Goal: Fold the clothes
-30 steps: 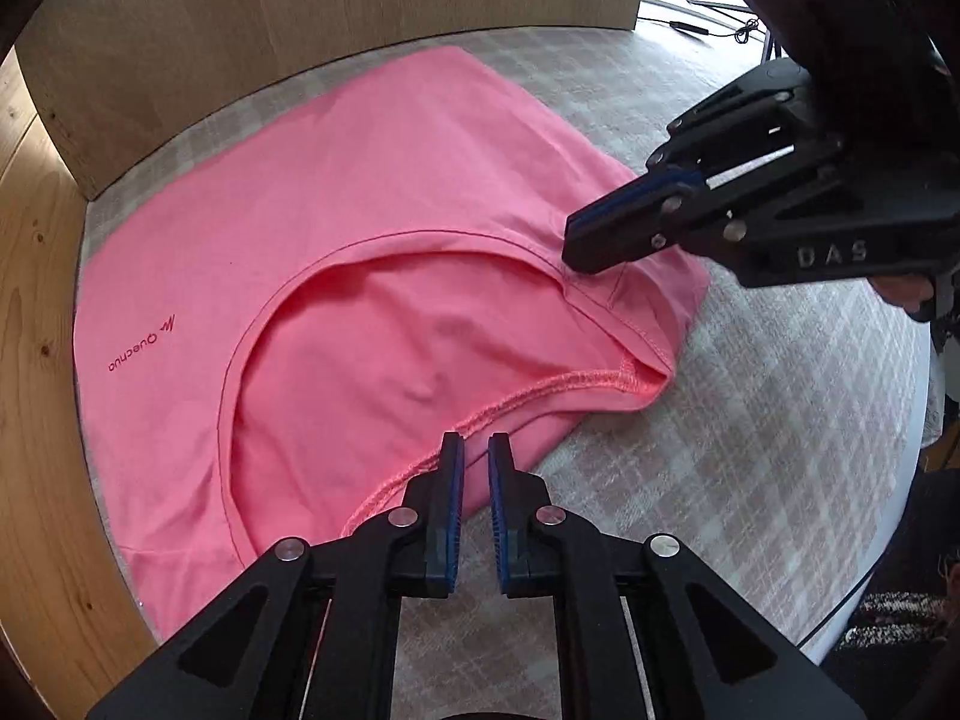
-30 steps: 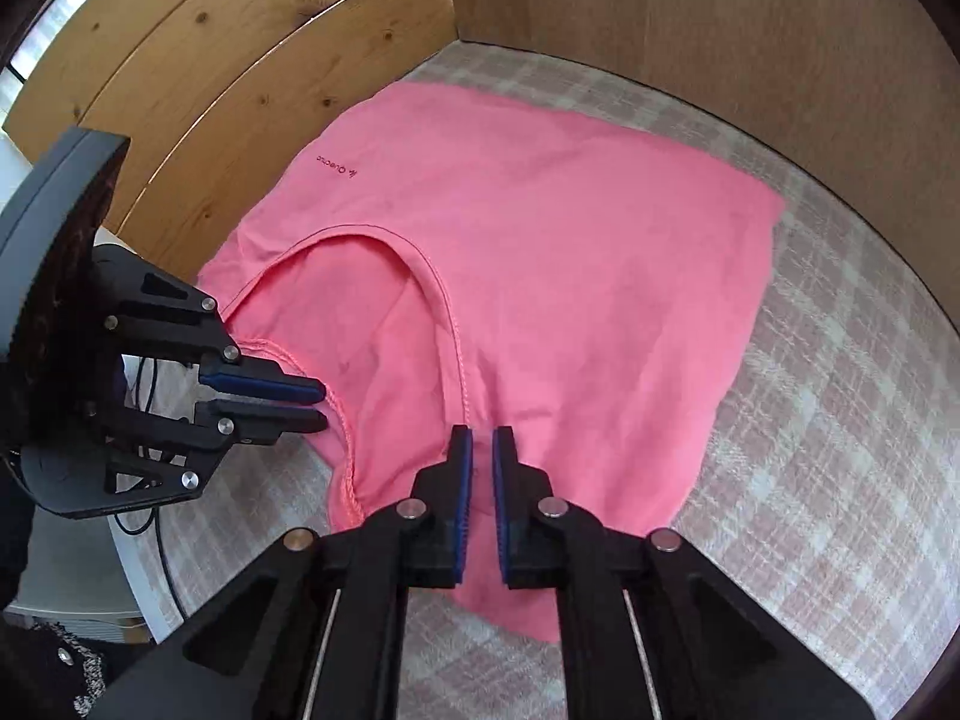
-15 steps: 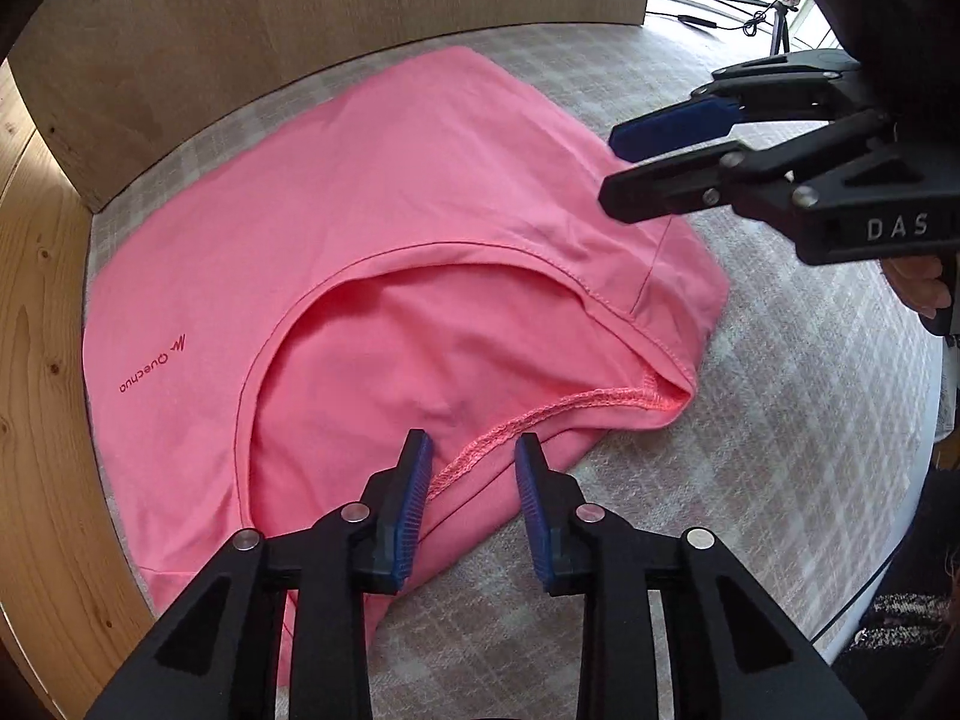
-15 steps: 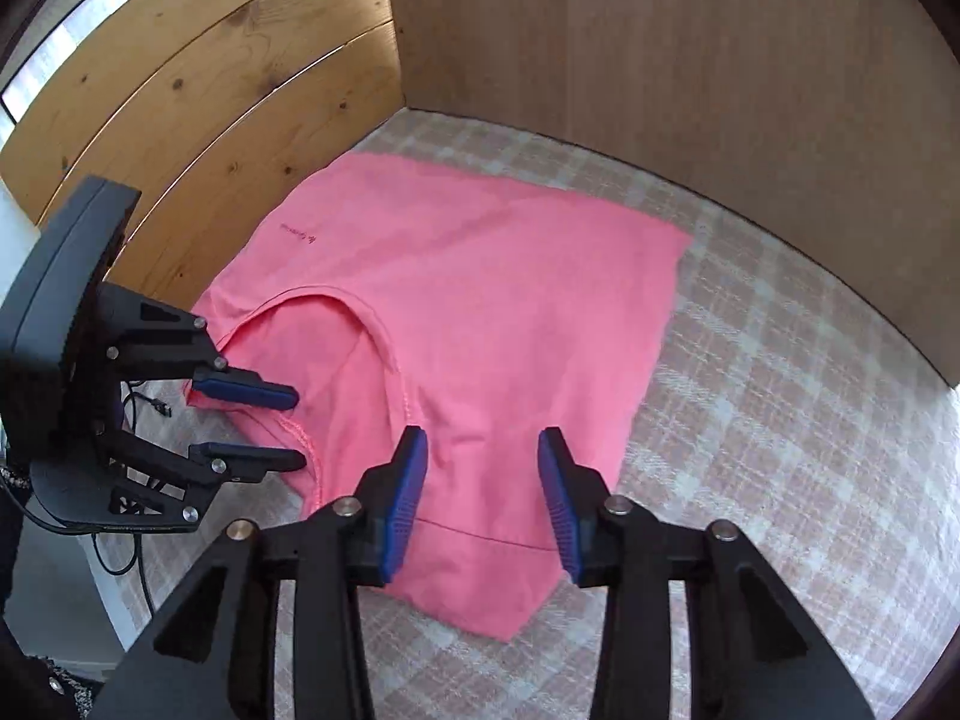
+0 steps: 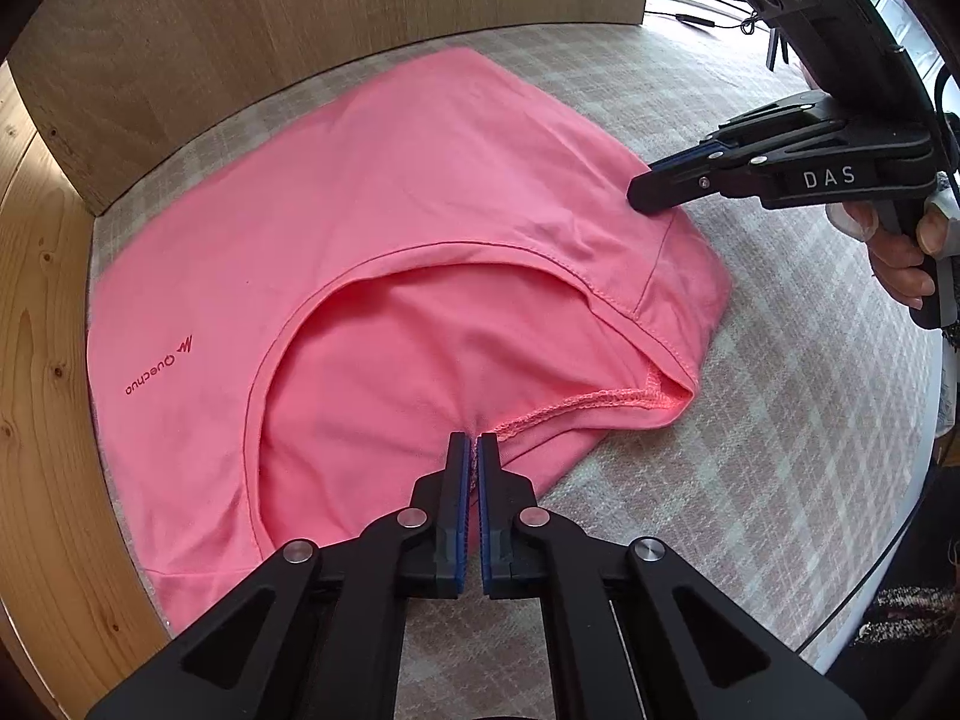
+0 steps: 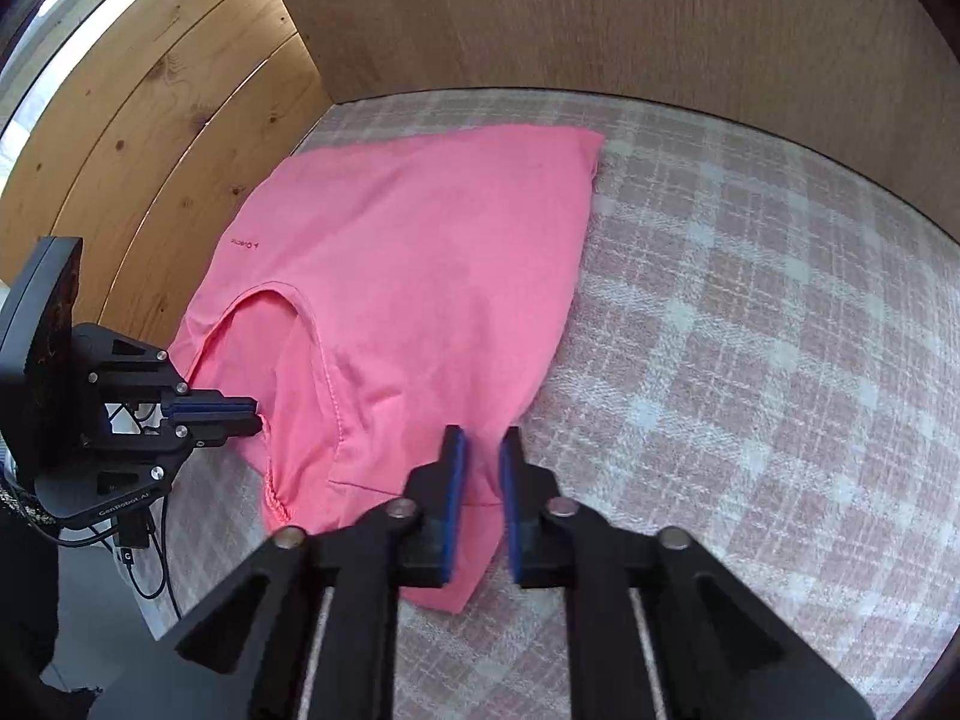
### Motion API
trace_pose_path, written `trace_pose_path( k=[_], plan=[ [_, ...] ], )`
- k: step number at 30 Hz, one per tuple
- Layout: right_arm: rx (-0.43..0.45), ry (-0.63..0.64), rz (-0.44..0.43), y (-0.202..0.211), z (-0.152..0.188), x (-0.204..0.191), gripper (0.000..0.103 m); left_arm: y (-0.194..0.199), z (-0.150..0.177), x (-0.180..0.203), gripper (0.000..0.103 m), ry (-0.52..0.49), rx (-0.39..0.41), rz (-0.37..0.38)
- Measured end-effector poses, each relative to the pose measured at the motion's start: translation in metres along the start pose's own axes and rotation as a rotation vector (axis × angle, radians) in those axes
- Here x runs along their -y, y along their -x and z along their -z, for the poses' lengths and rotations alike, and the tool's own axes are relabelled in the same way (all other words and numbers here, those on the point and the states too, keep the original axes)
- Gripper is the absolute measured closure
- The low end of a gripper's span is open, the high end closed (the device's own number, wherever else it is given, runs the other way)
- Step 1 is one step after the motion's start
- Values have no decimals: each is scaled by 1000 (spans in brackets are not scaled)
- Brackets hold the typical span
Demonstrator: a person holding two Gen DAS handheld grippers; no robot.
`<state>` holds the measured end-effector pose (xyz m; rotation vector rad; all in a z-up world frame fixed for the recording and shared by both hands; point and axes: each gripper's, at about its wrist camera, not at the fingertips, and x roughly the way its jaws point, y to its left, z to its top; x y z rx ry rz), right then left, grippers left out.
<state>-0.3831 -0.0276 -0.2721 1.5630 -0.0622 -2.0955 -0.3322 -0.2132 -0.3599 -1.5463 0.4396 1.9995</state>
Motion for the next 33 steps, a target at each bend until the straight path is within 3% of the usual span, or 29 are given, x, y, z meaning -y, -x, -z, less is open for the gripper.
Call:
trace_pose_path(
  k=[4, 8, 11, 13, 15, 17, 19, 21, 24, 26, 29, 33],
  plan=[
    [8, 52, 60, 8, -1, -5, 100, -6, 14, 0, 102, 2, 0, 6],
    [-37, 80, 59, 0, -3, -9, 98, -18, 30, -5, 99, 19, 4, 34],
    [5, 92, 142, 11, 1, -21, 76, -17, 39, -10, 97, 53, 43, 34],
    [104, 113, 174, 29, 6, -32, 74, -10, 45, -13, 95, 76, 82, 24],
    [143, 147, 92, 36, 12, -45, 75, -11, 51, -16, 95, 93, 99, 12],
    [112, 183, 17, 24, 17, -58, 75, -27, 56, -23, 95, 115, 96, 22],
    [36, 212, -10, 1, 23, -69, 75, -52, 46, -31, 95, 109, 45, 29],
    [-79, 247, -66, -17, 34, -78, 74, -55, 43, -23, 94, 99, 50, 12],
    [-134, 288, -123, -8, 45, -80, 75, -58, 37, -13, 90, 88, 61, -12],
    [-94, 253, -139, 7, 41, -72, 75, -38, 31, -16, 89, 118, 95, -30],
    [-11, 236, -73, 17, 29, -69, 75, -1, 23, -27, 89, 164, 127, -43],
    [17, 260, -80, -7, 14, -88, 75, 32, 16, -27, 90, 161, 57, -72]
  ],
)
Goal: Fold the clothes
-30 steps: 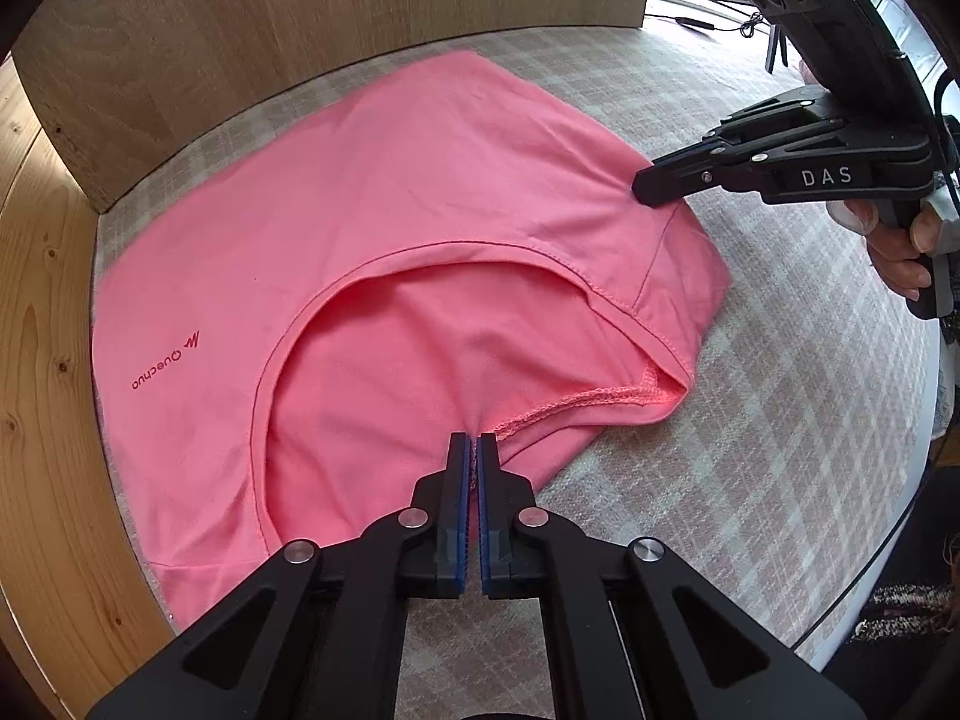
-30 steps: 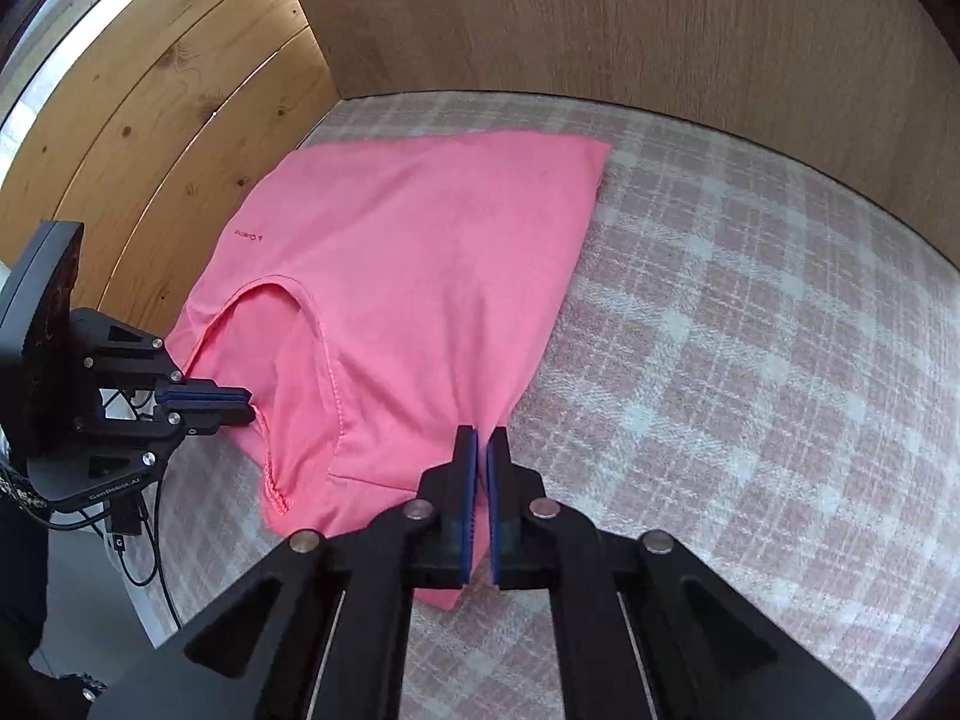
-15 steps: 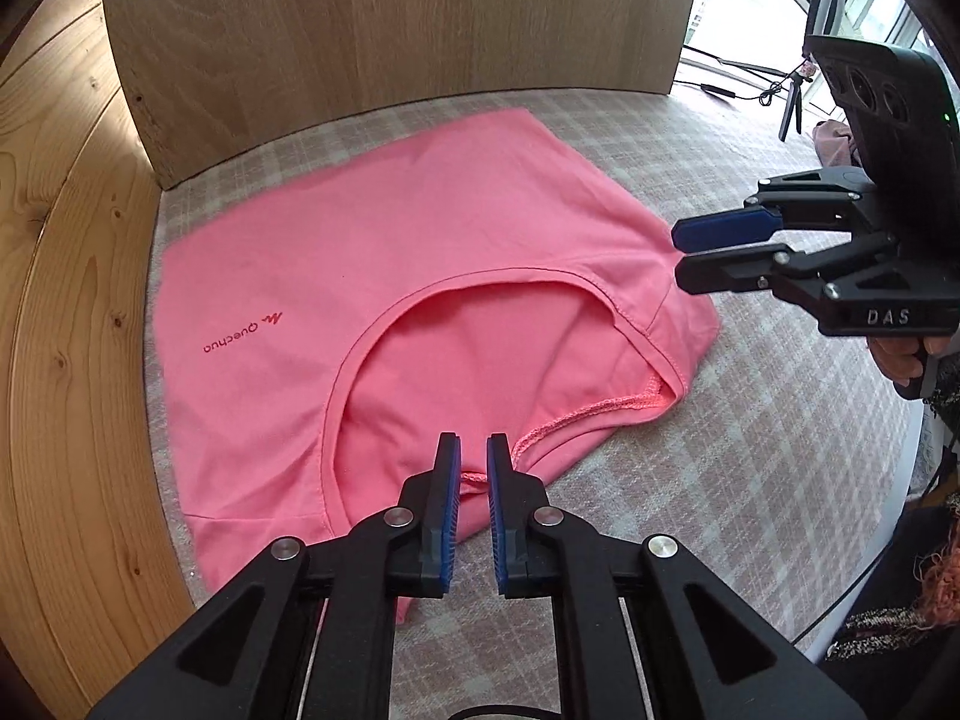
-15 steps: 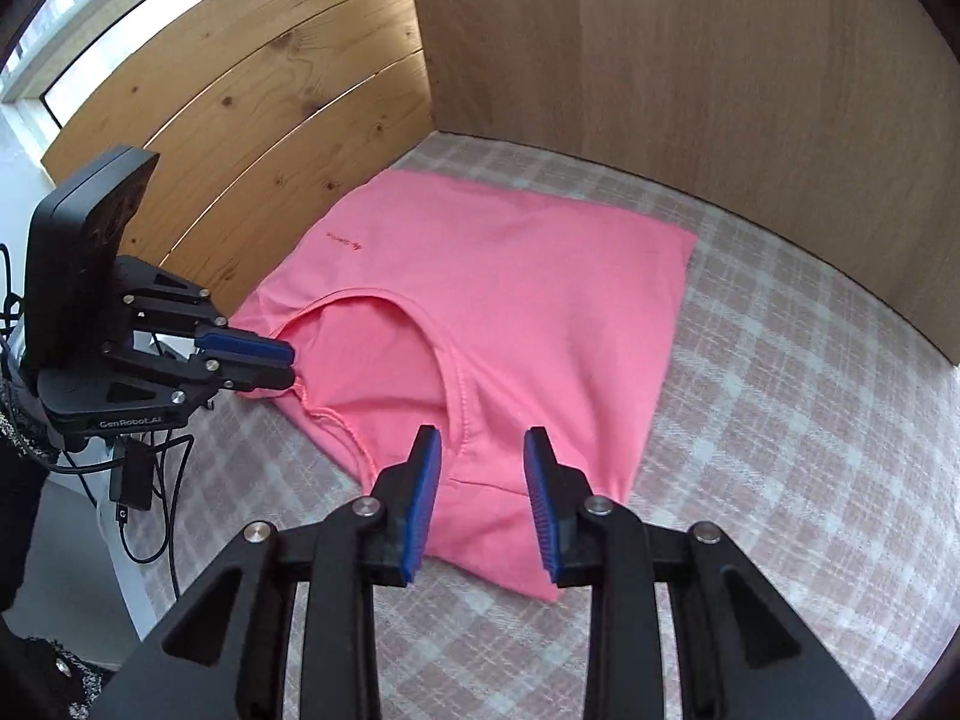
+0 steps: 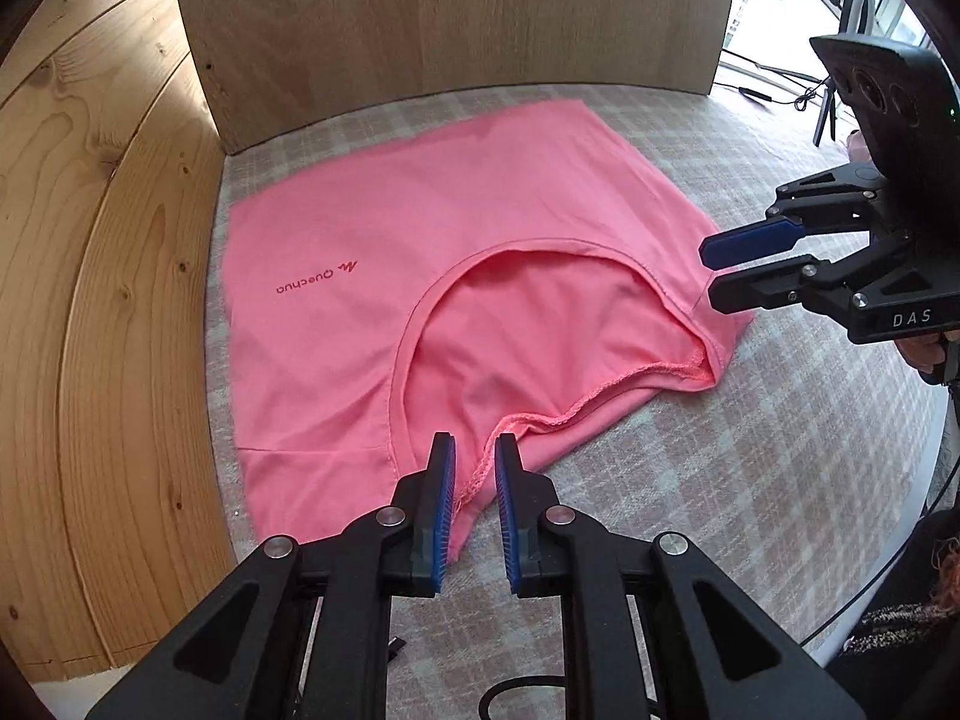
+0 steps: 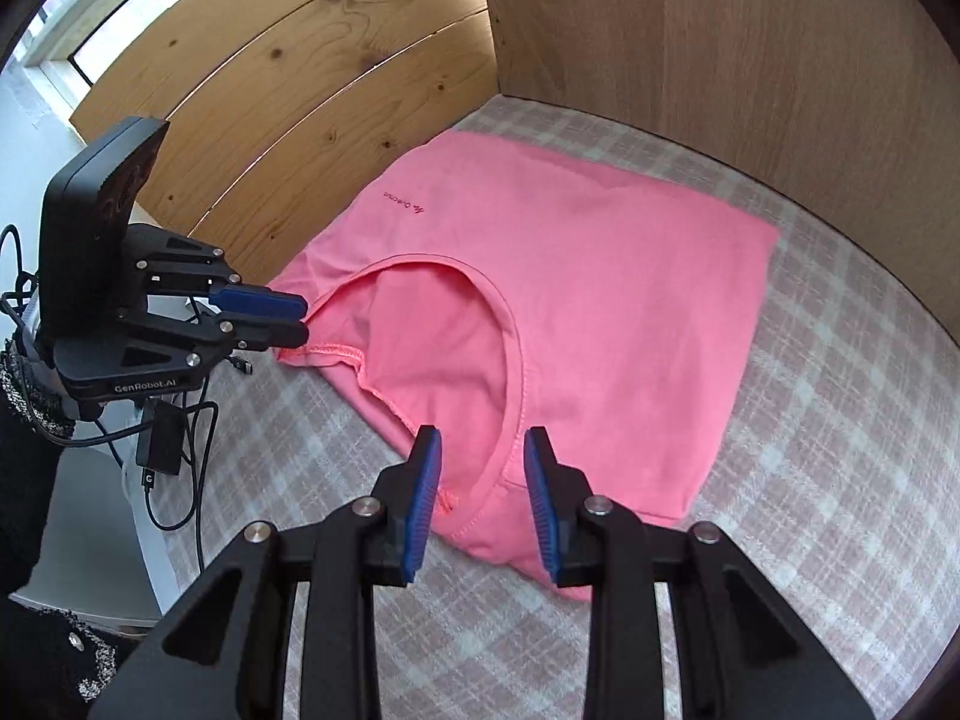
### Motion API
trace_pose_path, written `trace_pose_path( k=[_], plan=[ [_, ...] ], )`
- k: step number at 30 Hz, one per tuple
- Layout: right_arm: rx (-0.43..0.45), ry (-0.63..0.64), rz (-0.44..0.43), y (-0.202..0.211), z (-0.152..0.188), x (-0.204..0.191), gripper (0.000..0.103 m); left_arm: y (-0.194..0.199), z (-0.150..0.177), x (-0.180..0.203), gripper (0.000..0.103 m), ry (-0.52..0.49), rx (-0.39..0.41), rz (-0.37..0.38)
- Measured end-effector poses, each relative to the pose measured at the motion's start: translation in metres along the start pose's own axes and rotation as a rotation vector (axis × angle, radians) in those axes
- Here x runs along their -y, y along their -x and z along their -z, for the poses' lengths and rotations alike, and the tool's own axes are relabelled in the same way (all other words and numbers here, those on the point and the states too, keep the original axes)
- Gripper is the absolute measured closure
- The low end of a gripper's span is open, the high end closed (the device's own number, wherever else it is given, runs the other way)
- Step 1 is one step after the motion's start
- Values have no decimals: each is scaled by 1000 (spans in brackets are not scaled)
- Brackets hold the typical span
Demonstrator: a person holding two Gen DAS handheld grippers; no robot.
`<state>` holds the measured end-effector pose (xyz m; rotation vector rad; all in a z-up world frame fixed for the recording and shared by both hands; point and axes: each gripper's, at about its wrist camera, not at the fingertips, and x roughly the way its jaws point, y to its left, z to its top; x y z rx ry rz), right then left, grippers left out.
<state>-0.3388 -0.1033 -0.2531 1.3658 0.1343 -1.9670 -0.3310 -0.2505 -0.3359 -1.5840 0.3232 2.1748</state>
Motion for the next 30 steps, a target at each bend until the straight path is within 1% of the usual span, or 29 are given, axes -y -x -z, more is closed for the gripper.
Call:
trace_pose_path(
  k=[1, 2, 3, 4, 6, 7, 9, 11, 13, 14, 15, 17, 22, 23, 25, 27, 30],
  plan=[
    [-19, 24, 1, -10, -2, -4, 75, 1, 2, 1, 89, -10, -24, -15],
    [-41, 51, 13, -20, -3, -8, 75, -1, 3, 2, 88, -28, -51, -48],
    [-76, 105, 96, -26, -2, -10, 75, -3, 3, 2, 88, -43, -71, -72],
    [-106, 154, 167, -32, -1, -12, 78, -2, 4, 2, 88, -40, -64, -67],
    [-102, 181, 176, -26, 0, -15, 80, 5, 3, 2, 89, -28, -48, -70],
    [-94, 164, 151, -21, -2, -16, 80, 10, 3, 5, 91, -34, -28, -57],
    [-64, 147, 109, -11, -5, -19, 80, 18, 3, 16, 85, -66, 1, 4],
    [-33, 145, 75, -8, -9, -25, 80, 16, 2, 28, 79, -117, -2, 30],
    [-49, 146, 66, -18, -13, -29, 80, 2, 1, 33, 79, -153, -46, -18],
    [-57, 148, 62, -22, -14, -30, 80, -4, 1, 34, 81, -167, -67, -37],
    [-66, 157, 60, -26, -13, -33, 80, -8, 0, 32, 82, -165, -79, -37],
    [-88, 169, 42, -32, -11, -37, 80, -5, -1, 29, 81, -154, -69, -15],
    [-117, 174, 34, -43, -6, -34, 80, 8, -6, 22, 81, -135, -37, 22],
    [-122, 173, 31, -45, -6, -34, 83, 5, -7, 22, 81, -142, -47, 12],
    [-126, 146, 12, -44, -8, -29, 83, 0, -10, 23, 81, -157, -67, -8],
    [-130, 140, 10, -44, -9, -27, 83, -3, -9, 26, 85, -176, -80, -20],
    [-130, 146, 14, -44, -7, -27, 85, -4, -8, 28, 93, -210, -70, -33]
  ],
)
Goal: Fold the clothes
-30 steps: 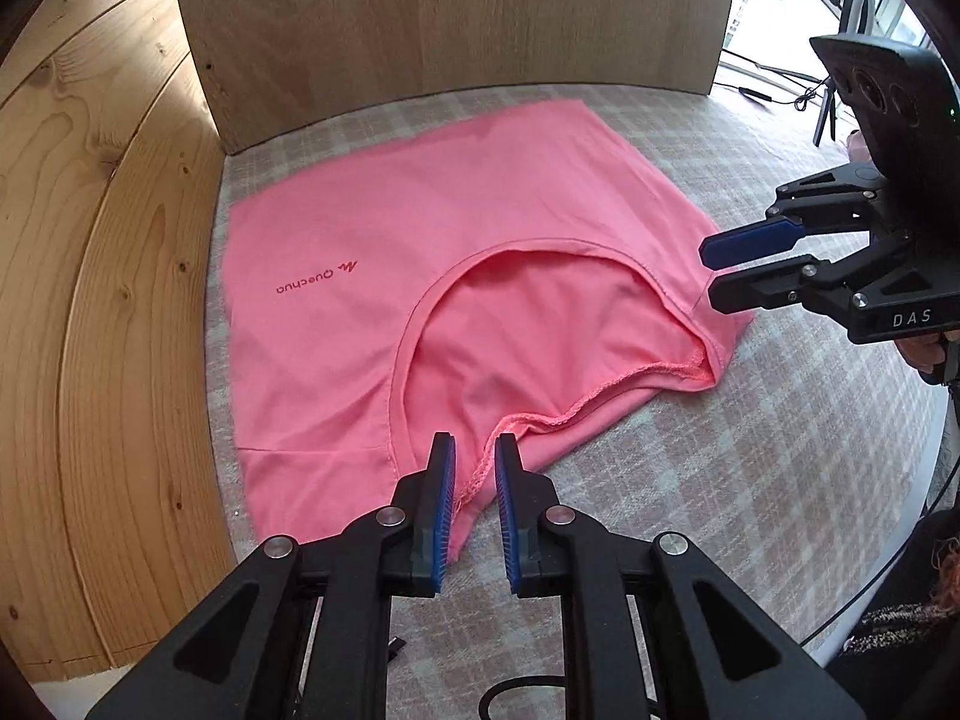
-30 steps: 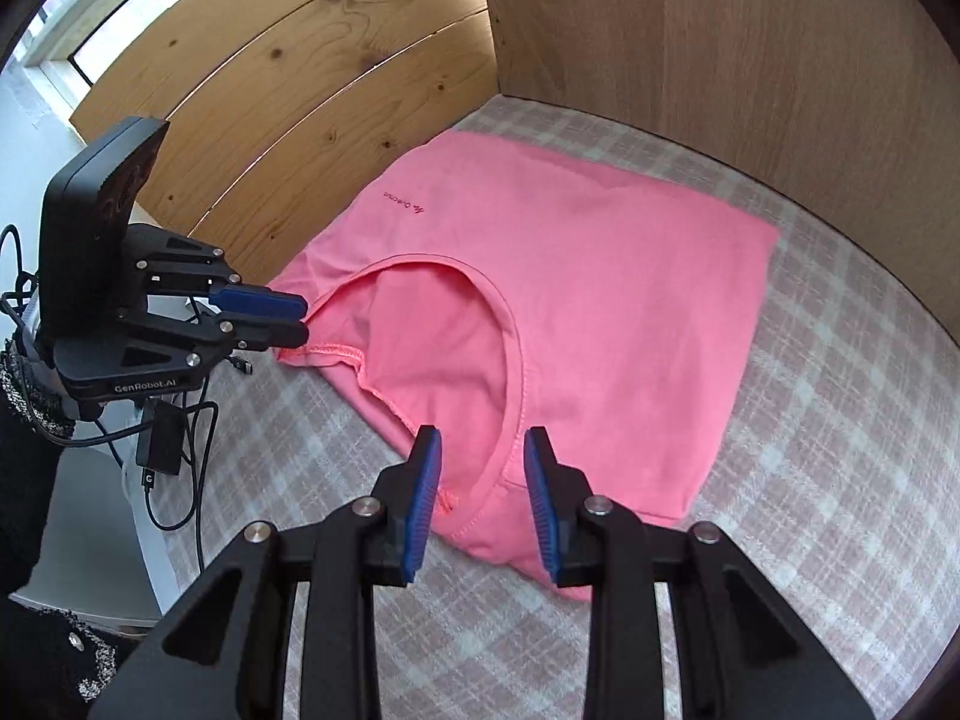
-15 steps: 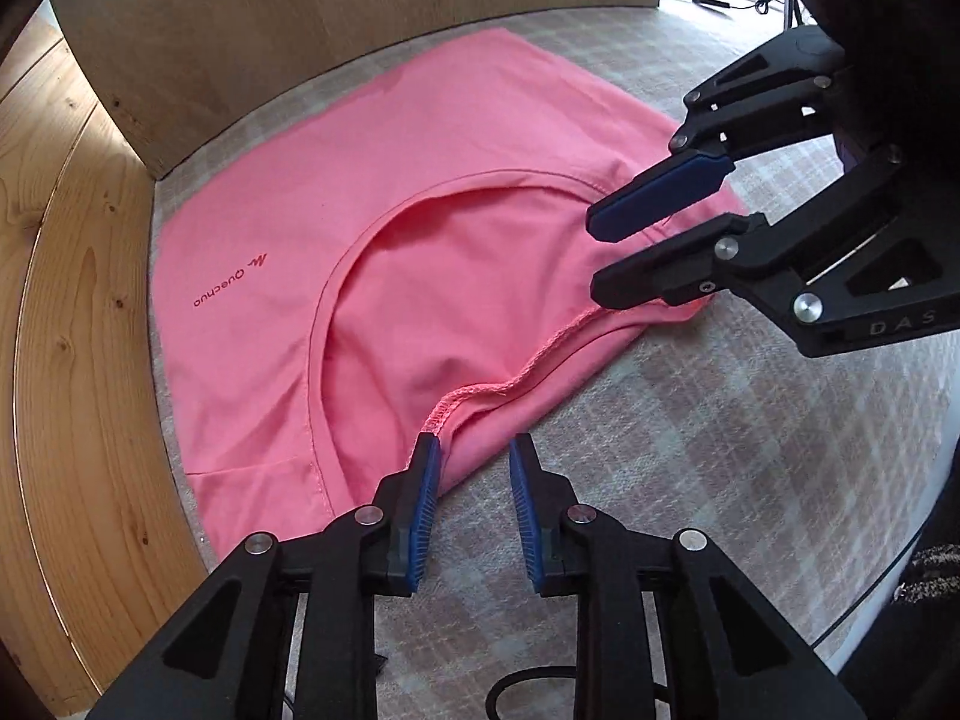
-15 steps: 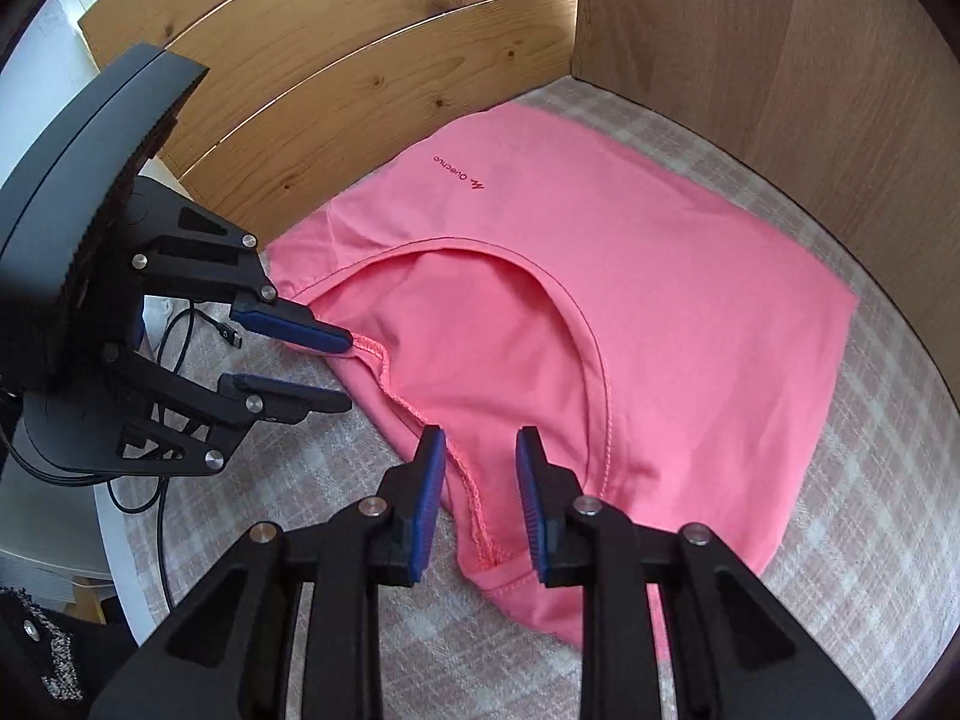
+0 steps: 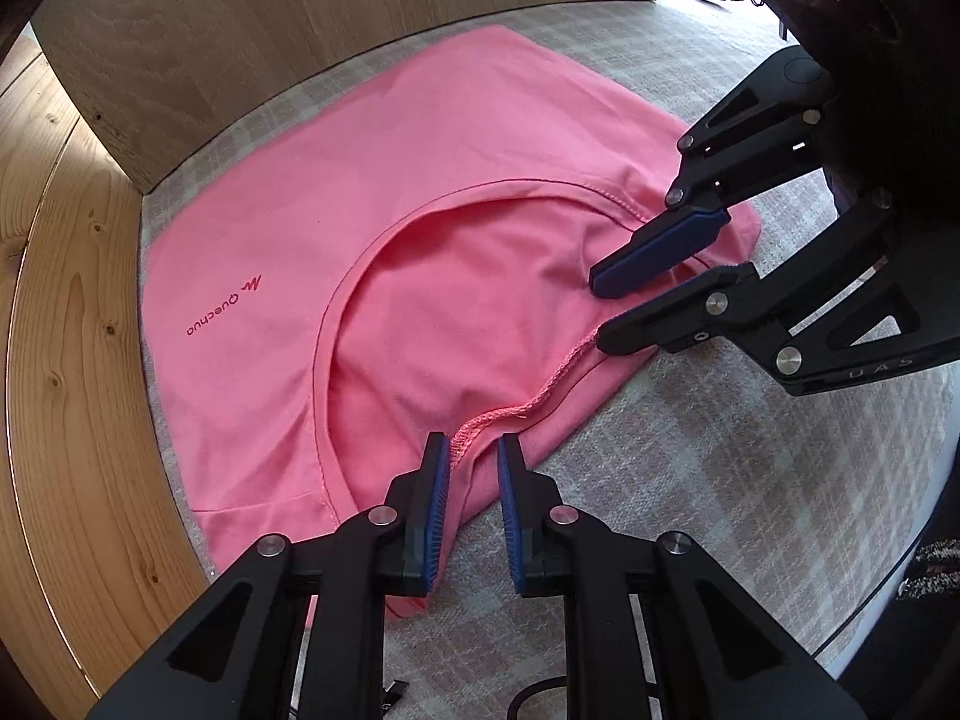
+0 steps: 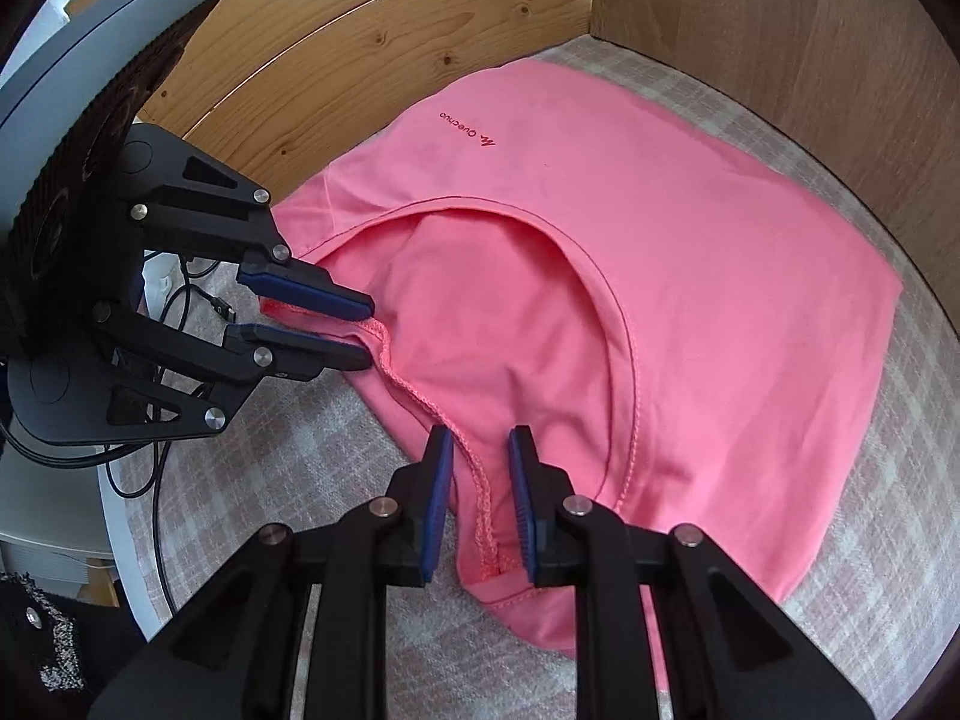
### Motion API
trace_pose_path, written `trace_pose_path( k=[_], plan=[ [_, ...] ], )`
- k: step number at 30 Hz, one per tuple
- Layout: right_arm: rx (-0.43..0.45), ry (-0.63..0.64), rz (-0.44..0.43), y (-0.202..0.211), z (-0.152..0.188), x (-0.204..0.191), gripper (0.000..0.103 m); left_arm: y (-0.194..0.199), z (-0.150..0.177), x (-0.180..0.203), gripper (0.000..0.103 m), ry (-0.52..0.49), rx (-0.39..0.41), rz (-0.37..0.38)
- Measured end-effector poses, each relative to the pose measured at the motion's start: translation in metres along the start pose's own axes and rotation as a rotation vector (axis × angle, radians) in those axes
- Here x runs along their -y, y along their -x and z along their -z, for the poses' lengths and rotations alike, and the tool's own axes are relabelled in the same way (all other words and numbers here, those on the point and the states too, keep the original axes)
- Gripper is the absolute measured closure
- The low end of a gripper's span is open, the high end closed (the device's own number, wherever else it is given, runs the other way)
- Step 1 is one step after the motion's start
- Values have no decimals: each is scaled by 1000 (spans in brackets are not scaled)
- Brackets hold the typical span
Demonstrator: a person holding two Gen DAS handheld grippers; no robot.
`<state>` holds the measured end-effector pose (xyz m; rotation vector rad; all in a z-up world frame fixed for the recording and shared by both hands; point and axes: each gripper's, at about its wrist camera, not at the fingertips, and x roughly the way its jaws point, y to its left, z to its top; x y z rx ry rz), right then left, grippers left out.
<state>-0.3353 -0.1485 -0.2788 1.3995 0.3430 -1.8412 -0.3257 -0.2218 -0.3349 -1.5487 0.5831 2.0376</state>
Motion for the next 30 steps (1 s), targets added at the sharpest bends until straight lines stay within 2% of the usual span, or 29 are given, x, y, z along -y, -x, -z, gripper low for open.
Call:
trace_pose_path(
  k=[1, 2, 6, 10, 11, 13, 15, 17, 18, 21, 23, 25, 26, 28, 29, 30],
  plan=[
    [1, -3, -2, 0, 0, 0, 85, 1, 1, -2, 101, -2, 2, -3],
    [1, -13, -7, 1, 0, 2, 85, 2, 2, -4, 103, -1, 3, -1],
    [9, -50, -29, 6, 2, 6, 87, 16, 10, -12, 103, 27, 0, 16],
    [51, -70, -67, 20, 0, 5, 85, 34, 15, -8, 95, 18, 16, 30],
    [58, -70, -61, 21, -1, 4, 85, 37, 14, -7, 88, 16, 29, 32],
    [13, -53, 6, 10, -5, 4, 85, 38, 12, -6, 81, 31, 52, 46],
    [-30, -22, 61, 0, -3, 3, 85, 24, 11, 2, 80, 29, 13, 61],
    [-50, 1, 79, 5, 0, 1, 85, 12, 19, 9, 81, -1, -39, 28],
    [-56, 9, 84, 8, 1, 0, 85, 19, 21, 12, 81, -5, -13, 24],
    [-10, -17, 16, 26, 5, 0, 85, 41, 21, 9, 80, 71, 61, 81],
    [16, -91, 5, 25, 4, 7, 83, 48, 15, 7, 78, 116, 107, 118],
    [11, -148, 13, 17, 6, 14, 83, 44, 6, 10, 78, 127, 130, 114],
    [-18, -158, 19, 9, 11, 16, 82, 37, 1, 13, 78, 128, 133, 139],
    [-22, -146, 16, 12, 15, 11, 82, 20, -1, 18, 78, 134, 90, 190],
    [-28, -143, 28, 20, 17, 8, 83, 12, 0, 21, 78, 112, 60, 182],
    [-30, -139, 42, 28, 19, 5, 83, 19, 5, 29, 78, 84, 72, 152]
  ],
)
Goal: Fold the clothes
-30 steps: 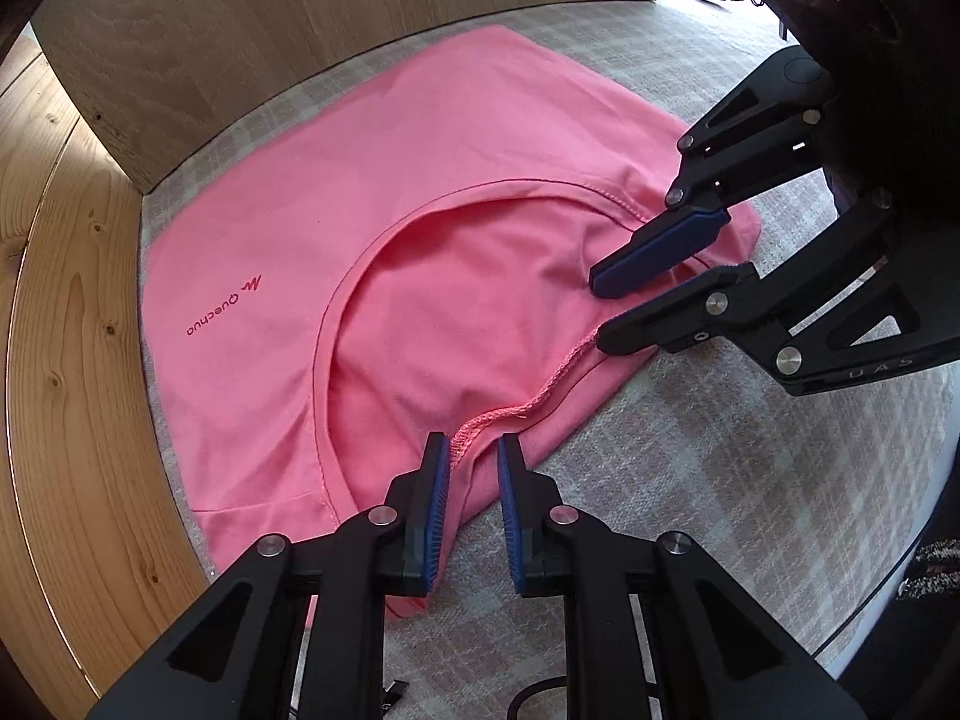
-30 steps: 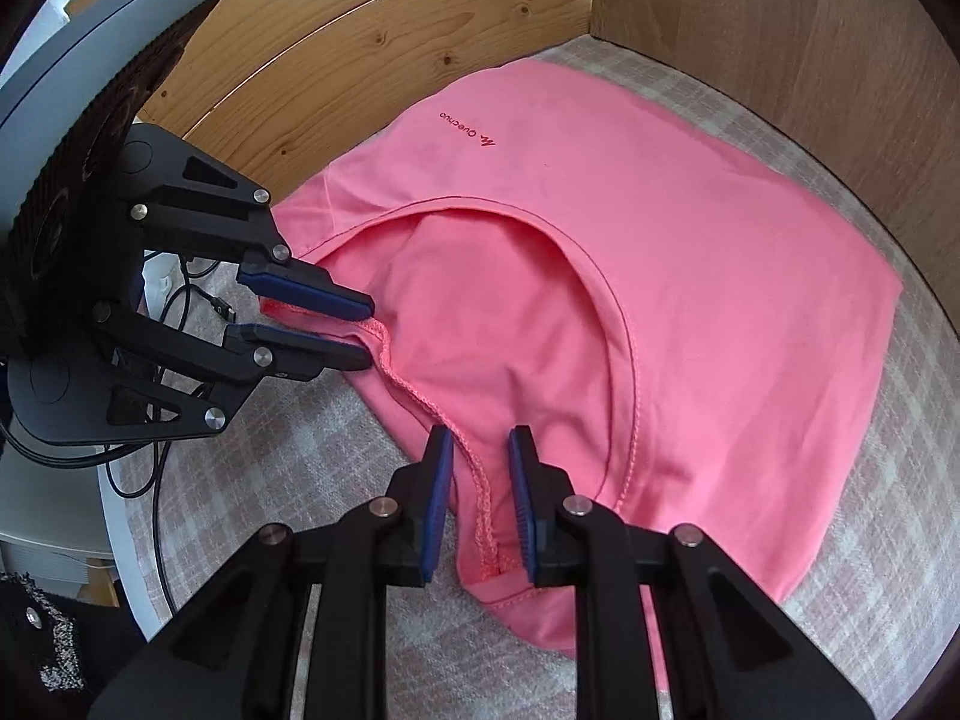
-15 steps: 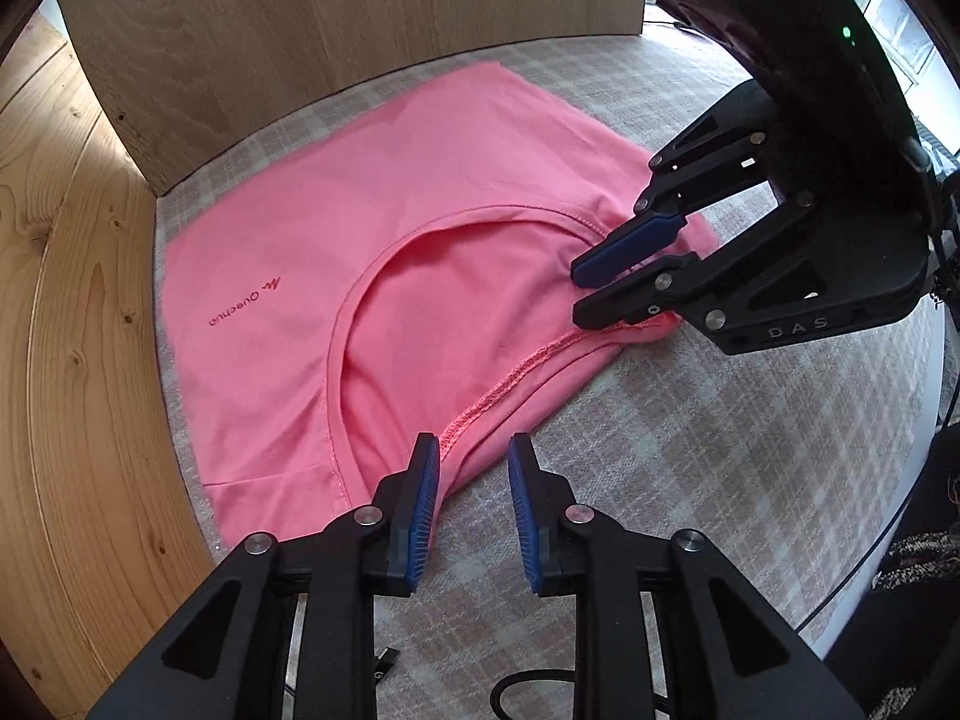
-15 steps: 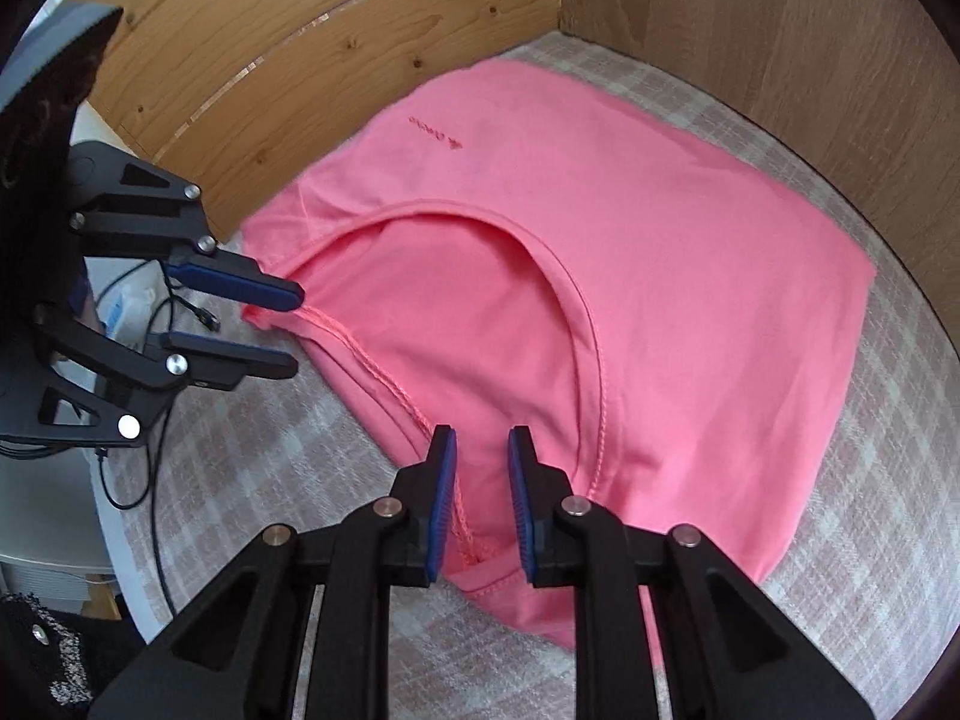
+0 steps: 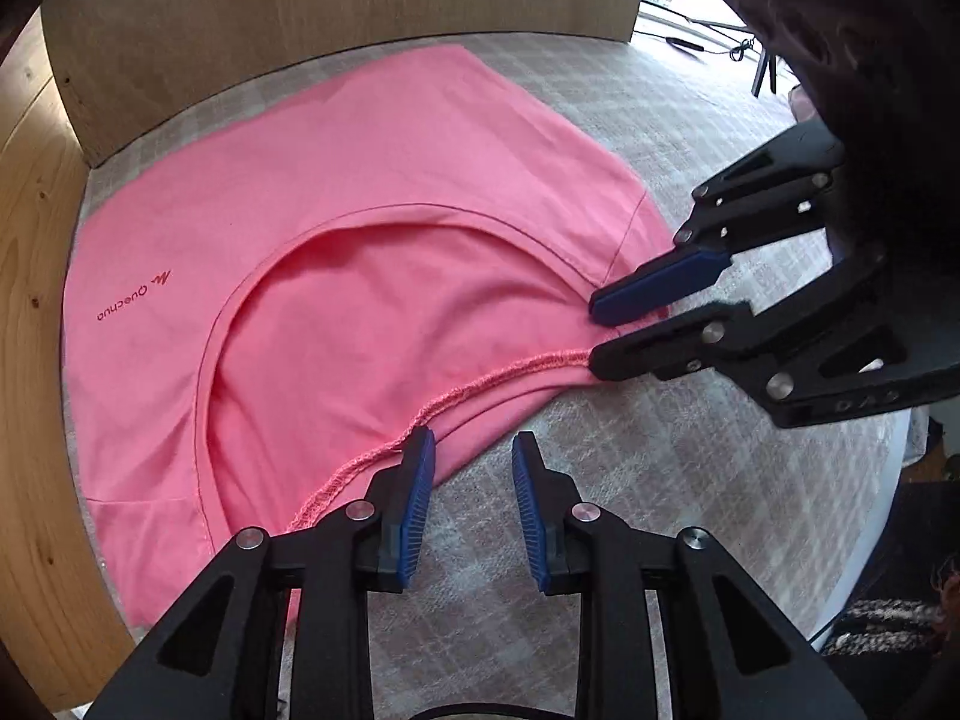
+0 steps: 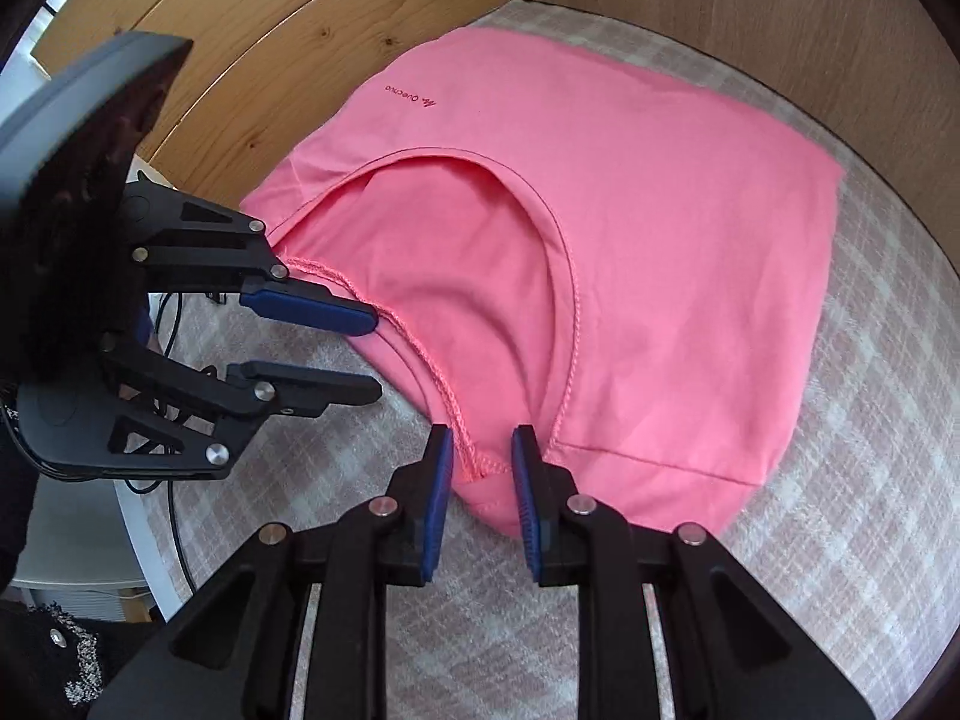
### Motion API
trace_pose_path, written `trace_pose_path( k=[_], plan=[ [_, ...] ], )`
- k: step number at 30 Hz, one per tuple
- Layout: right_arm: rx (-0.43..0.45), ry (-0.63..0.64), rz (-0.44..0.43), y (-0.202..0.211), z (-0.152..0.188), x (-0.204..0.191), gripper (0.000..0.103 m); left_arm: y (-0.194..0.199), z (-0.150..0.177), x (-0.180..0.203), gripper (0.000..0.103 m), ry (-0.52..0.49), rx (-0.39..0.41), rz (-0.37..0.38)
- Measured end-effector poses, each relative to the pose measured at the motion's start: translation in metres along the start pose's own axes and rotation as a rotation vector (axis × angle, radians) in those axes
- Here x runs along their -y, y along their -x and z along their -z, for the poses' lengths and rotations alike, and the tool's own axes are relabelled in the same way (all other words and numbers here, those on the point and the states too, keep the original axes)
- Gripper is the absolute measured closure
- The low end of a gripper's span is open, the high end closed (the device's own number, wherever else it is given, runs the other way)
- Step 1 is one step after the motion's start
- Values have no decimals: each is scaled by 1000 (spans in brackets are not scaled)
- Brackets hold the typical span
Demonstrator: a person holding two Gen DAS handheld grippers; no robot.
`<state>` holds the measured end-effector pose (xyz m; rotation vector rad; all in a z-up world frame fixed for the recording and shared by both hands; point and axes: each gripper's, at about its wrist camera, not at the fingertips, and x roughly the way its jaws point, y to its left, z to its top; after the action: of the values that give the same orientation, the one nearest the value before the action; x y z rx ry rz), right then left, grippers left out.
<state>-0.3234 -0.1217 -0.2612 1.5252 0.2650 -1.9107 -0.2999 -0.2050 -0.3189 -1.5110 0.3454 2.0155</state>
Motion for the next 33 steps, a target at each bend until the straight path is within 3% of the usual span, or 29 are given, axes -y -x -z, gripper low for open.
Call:
trace_pose_path(
  k=[2, 4, 5, 6, 8, 11, 16, 19, 27, 33],
  plan=[
    [68, 18, 28, 33, 9, -9, 83, 16, 9, 10, 78, -9, 14, -24],
    [163, -7, 73, 70, 25, -17, 80, 41, 17, 15, 75, 58, 64, -79],
    [219, -33, 106, 89, 36, -20, 65, 54, 22, 18, 71, 109, 93, -95],
    [274, -61, 141, 106, 46, -23, 43, 66, 26, 21, 65, 160, 121, -112],
    [357, -138, 225, 128, 77, -25, 32, 89, 35, 28, 41, 252, 177, -144],
    [350, -255, 285, 139, 124, -16, 32, 101, 43, 53, 28, 280, 233, -174],
    [233, -408, 310, 132, 177, -6, 32, 114, 53, 91, 25, 304, 268, -208],
    [250, -458, 317, 133, 192, -10, 32, 117, 63, 109, 25, 325, 249, -269],
    [304, -393, 308, 157, 220, -38, 32, 144, 97, 148, 25, 436, 283, -330],
    [343, -327, 281, 179, 258, -50, 32, 165, 119, 200, 25, 485, 312, -383]
  ],
)
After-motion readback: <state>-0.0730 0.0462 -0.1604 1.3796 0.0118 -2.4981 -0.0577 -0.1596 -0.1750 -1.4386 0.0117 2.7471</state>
